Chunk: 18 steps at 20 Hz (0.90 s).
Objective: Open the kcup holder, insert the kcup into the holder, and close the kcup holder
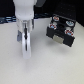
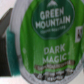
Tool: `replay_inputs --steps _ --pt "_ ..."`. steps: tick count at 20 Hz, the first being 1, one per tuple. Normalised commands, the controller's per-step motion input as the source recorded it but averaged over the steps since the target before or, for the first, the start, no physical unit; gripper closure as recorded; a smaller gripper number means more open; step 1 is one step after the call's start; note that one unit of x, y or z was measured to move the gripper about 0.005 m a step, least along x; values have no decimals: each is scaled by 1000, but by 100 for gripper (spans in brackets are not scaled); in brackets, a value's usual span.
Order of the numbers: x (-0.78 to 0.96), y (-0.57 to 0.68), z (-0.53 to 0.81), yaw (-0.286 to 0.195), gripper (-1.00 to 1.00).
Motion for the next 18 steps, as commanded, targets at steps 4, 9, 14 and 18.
replay_inputs --steps 4,9,14,18 --pt "69 413 874 6 100" --pt "80 475 831 11 100" --pt "80 583 720 13 100" --pt "80 679 583 9 100"
